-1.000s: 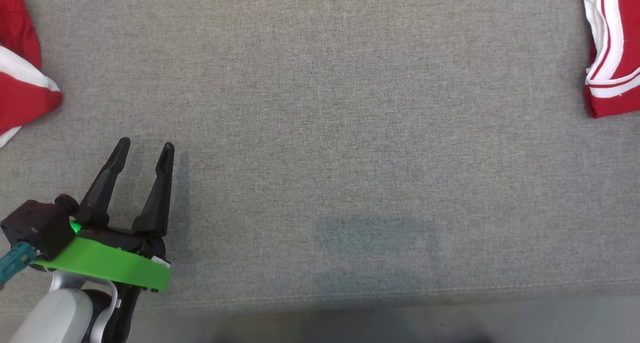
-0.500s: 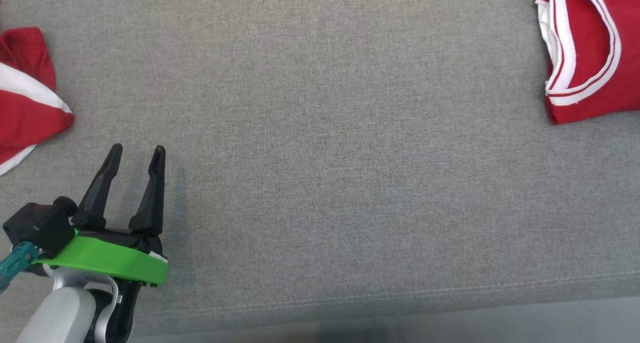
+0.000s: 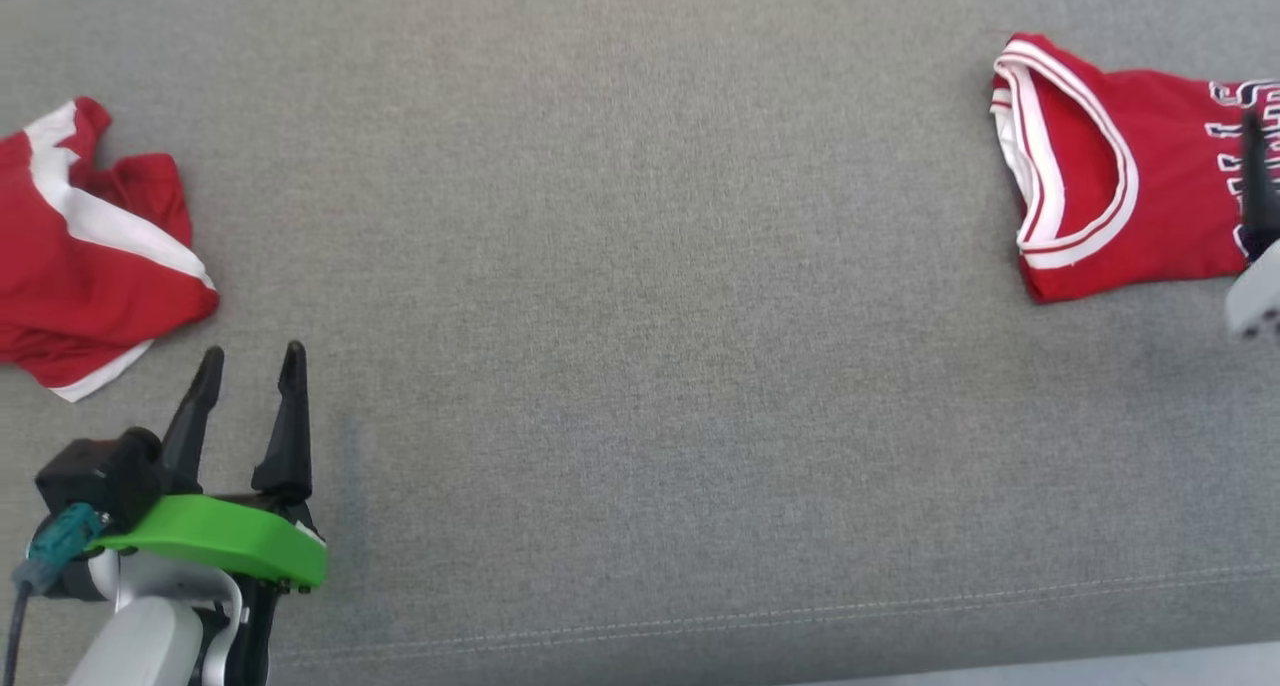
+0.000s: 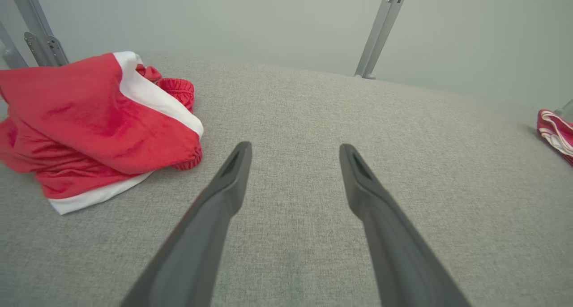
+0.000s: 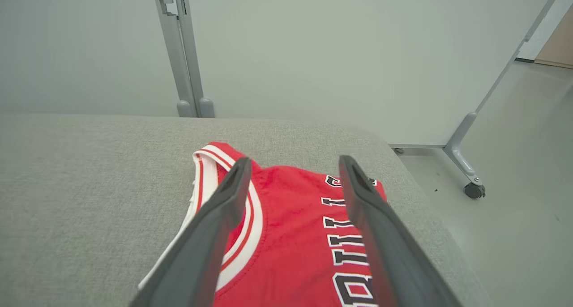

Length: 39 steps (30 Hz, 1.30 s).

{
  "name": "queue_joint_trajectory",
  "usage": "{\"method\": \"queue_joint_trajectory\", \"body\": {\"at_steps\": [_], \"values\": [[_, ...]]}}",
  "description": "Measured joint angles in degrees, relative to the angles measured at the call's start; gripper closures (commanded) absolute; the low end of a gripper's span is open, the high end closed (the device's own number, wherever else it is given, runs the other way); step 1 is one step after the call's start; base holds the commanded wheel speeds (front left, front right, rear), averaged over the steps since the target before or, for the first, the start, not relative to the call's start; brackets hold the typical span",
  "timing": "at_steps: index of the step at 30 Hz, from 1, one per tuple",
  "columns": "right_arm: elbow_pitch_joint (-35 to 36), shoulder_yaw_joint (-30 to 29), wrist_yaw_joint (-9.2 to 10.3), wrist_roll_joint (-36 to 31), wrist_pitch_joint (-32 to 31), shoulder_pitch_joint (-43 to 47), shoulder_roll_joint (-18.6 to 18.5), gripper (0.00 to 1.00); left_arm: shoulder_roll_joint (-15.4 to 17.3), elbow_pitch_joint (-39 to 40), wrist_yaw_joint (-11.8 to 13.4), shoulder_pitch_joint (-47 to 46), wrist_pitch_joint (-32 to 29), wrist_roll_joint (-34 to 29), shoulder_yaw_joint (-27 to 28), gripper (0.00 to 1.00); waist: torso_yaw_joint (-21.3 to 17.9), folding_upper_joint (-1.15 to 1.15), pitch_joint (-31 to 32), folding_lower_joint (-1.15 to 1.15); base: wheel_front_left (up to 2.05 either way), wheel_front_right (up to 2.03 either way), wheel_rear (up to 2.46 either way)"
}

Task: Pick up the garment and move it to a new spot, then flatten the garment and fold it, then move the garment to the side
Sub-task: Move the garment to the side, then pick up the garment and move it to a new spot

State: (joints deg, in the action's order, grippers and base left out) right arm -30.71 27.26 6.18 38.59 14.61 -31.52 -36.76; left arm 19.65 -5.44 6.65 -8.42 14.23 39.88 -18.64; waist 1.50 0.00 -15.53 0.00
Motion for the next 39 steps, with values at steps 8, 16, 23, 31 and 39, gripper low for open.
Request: {"method": "queue_joint_trajectory", "body": {"at_steps": [8,16,23,31,39], "values": [[0.82,-0.62,0.57,0.05,-0.01,13.06,6.46,0.0,-0.78,-4.65,0.0,3.58,0.01,-2.01,-0.3,0.0,1.04,0.0,6.47,0.0,0.0,0.0,0.0],[6.5,-3.71,0.91,-1.78,-0.02,18.19,8.8,0.0,-1.25,-5.08,0.1,6.72,0.01,-2.01,1.08,0.0,1.5,0.0,11.58,0.0,0.0,0.0,0.0],[9.56,-6.23,0.97,-5.16,-0.02,21.82,8.28,0.0,-2.63,-4.42,0.1,6.7,0.02,-3.32,1.01,0.0,3.38,0.0,13.15,0.0,0.0,0.0,0.0],[13.24,-3.24,0.9,-8.61,-0.02,22.69,10.16,0.0,-3.52,-3.56,0.1,6.72,0.02,-4.49,3.21,0.0,7.91,0.0,13.83,0.0,0.0,0.0,0.0],[15.06,-1.45,0.41,-10.81,-0.02,22.42,11.26,0.0,-3.93,-3.5,0.1,7.59,0.02,-4.98,4.23,0.0,13.89,0.0,13.97,0.0,0.0,0.0,0.0]]}}
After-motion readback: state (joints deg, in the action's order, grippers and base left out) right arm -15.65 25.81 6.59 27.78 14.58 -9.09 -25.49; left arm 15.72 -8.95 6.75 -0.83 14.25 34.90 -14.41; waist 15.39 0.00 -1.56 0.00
